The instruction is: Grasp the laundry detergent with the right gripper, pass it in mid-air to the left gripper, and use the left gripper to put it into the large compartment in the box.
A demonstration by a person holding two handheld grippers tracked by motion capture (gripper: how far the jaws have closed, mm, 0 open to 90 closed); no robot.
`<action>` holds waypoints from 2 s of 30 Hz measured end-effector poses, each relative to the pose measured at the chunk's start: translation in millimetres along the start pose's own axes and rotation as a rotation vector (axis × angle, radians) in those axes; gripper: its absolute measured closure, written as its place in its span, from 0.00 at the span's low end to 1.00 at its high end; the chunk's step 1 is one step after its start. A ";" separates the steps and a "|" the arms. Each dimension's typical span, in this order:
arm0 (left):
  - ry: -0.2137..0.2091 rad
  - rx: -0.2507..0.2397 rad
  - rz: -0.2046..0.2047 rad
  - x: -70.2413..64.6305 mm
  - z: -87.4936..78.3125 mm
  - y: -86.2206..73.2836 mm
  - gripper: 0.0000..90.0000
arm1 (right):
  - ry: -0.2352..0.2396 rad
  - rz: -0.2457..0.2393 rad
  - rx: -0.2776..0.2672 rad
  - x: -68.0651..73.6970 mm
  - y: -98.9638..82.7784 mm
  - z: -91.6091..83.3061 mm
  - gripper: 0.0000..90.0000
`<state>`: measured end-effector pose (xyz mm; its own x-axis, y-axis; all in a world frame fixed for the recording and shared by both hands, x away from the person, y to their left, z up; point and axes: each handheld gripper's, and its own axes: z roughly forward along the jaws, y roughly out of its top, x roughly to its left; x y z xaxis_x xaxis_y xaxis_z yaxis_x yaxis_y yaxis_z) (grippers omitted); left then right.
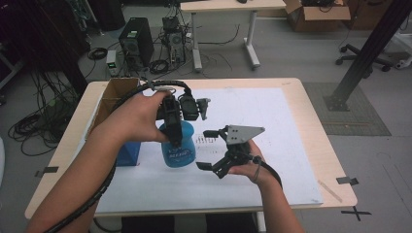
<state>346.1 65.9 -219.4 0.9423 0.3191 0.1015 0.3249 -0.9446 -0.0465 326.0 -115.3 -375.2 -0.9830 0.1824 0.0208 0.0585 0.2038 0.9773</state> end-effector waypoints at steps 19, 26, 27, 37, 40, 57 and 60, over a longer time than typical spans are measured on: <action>-0.010 0.006 -0.367 41.7 -35.4 -25.2 0.43 | -0.082 0.004 0.038 -9.9 13.5 -65.7 0.00; -0.013 0.003 -0.468 56.5 -57.2 -39.6 0.42 | -0.104 -0.013 0.057 -12.8 26.3 -85.1 0.00; -0.015 0.005 -0.482 58.6 -59.9 -41.4 0.42 | -0.106 -0.015 0.058 -13.3 27.5 -87.4 0.00; -0.034 0.058 -0.621 84.3 -81.3 -61.3 0.42 | -0.120 -0.011 0.070 -15.9 30.6 -100.3 0.00; -0.047 0.048 -0.667 92.7 -86.8 -69.6 0.42 | -0.121 -0.010 0.073 -16.8 30.1 -101.9 0.00; -0.096 0.024 -0.882 127.8 -111.6 -120.9 0.42 | -0.145 -0.047 0.220 -27.9 38.2 -114.2 0.00; -0.102 0.023 -0.909 132.5 -112.6 -129.2 0.42 | -0.148 -0.068 0.291 -30.3 45.2 -115.7 0.00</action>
<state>419.9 221.6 -88.0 0.3254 0.9454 0.0202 0.9456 -0.3252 -0.0119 338.3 -222.8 -307.2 -0.9516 0.2926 -0.0941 0.0618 0.4822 0.8739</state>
